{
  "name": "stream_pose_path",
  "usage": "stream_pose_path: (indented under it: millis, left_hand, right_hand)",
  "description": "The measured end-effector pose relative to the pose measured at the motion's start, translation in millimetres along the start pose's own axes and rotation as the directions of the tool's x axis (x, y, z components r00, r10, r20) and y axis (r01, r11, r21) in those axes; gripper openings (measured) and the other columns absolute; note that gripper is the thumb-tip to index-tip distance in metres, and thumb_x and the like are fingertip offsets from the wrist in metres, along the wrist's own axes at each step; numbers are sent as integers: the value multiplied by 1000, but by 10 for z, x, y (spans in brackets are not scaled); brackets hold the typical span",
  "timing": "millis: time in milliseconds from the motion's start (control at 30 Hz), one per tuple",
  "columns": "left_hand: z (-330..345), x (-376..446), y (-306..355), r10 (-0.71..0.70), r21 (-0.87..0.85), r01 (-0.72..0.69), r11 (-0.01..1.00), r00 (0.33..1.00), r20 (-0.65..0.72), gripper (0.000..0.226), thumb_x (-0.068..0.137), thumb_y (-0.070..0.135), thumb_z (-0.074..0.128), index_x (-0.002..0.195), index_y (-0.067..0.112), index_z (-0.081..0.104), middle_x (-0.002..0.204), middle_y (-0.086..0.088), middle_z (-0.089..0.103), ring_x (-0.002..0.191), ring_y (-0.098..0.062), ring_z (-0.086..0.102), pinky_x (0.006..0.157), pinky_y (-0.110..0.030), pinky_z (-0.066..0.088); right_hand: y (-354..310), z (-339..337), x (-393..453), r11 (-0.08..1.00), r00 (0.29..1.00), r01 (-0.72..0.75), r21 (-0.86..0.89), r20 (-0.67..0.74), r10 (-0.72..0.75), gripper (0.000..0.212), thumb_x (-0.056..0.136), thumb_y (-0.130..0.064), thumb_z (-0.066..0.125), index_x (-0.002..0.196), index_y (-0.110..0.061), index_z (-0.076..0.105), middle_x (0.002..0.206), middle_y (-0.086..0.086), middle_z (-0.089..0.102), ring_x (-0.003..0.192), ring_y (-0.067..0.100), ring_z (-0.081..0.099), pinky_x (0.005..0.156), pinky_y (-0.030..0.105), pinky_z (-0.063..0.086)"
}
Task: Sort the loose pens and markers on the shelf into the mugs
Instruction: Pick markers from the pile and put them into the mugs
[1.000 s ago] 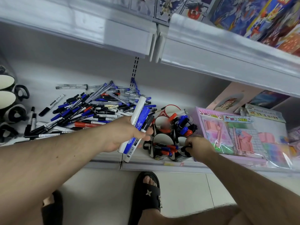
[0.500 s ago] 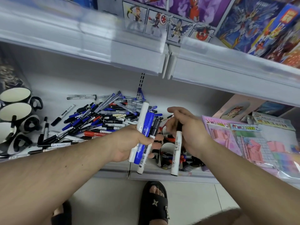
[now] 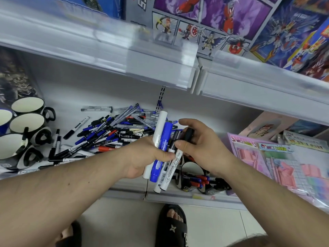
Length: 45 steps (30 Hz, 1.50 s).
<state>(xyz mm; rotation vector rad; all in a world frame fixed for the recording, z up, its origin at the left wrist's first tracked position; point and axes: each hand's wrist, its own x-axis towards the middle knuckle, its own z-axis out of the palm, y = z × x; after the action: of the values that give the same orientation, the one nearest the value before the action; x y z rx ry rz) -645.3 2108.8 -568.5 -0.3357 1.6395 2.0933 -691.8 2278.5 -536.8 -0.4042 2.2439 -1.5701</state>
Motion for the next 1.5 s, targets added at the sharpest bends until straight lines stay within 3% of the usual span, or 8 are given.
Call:
stream_pose_path:
  millis: [133, 233, 400, 500, 600, 800, 1267, 1500]
  left_hand:
    - [52, 23, -42, 31, 78, -29, 997, 999, -18, 20, 81, -8, 70, 91, 8, 71, 81, -8, 73, 77, -18, 70, 76, -30, 58]
    - [105, 41, -92, 24, 124, -19, 992, 999, -32, 21, 81, -7, 71, 92, 12, 71, 84, -8, 75, 79, -18, 70, 82, -31, 58]
    - [45, 130, -102, -1, 116, 16, 993, 992, -130, 23, 88, 6, 70, 107, 17, 65, 109, -7, 73, 104, -24, 69, 90, -45, 56]
    - [-49, 169, -120, -34, 96, 49, 994, 989, -146, 21, 91, 7, 67, 108, 19, 64, 106, 0, 74, 101, -19, 70, 86, -45, 58]
    - [-106, 186, -146, -58, 86, 69, 994, 990, -131, 25, 92, 5, 65, 114, 15, 63, 103, 2, 75, 94, -18, 73, 78, -39, 60]
    - [-153, 184, -112, -42, 81, 52, 995, 992, -119, 23, 94, 5, 62, 113, 17, 63, 102, 4, 76, 93, -16, 73, 72, -35, 59]
    - [-318, 134, -141, -73, 27, 75, 997, 994, -80, 25, 96, 2, 57, 112, 20, 64, 106, 4, 75, 98, -17, 72, 70, -35, 57]
    - [-362, 66, -127, -64, -15, 63, 998, 995, -83, 24, 96, 2, 55, 111, 19, 64, 107, 3, 75, 97, -17, 72, 78, -39, 58]
  right_hand:
    - [73, -10, -9, 982, 997, 69, -178, 47, -61, 46, 83, -15, 73, 125, -28, 60, 114, -3, 70, 104, 14, 67, 93, 38, 54]
    - [164, -59, -33, 975, 1000, 26, -219, 11, -25, 28, 88, -13, 70, 110, -29, 66, 104, -1, 71, 94, 19, 70, 88, 42, 56]
    - [141, -649, 51, 984, 882, -25, -176, -467, -61, 9, 95, -9, 59, 98, -16, 63, 81, 5, 67, 58, 11, 66, 61, 28, 53]
    - [285, -982, 136, 925, 783, -86, -371, -599, -167, 12, 97, -15, 55, 106, -10, 62, 91, 9, 67, 80, 25, 65, 67, 26, 46]
    - [523, -1044, 224, 814, 773, -188, -549, -594, -222, 23, 99, -16, 52, 118, -5, 59, 108, 17, 66, 99, 31, 59, 70, 22, 30]
    - [1026, -773, 529, 701, 866, -157, -696, -438, -241, 24, 98, -14, 51, 119, -3, 57, 108, 19, 65, 96, 36, 62, 77, 31, 44]
    - [1543, -566, 792, 662, 943, -299, -687, -320, 94, 30, 101, -11, 41, 130, -8, 47, 126, 18, 53, 102, 30, 52, 88, 39, 46]
    - [1648, -399, 823, 344, 922, -359, -868, -271, 277, 63, 100, -56, 21, 151, -19, 23, 156, 11, 27, 141, 34, 22, 112, 50, 20]
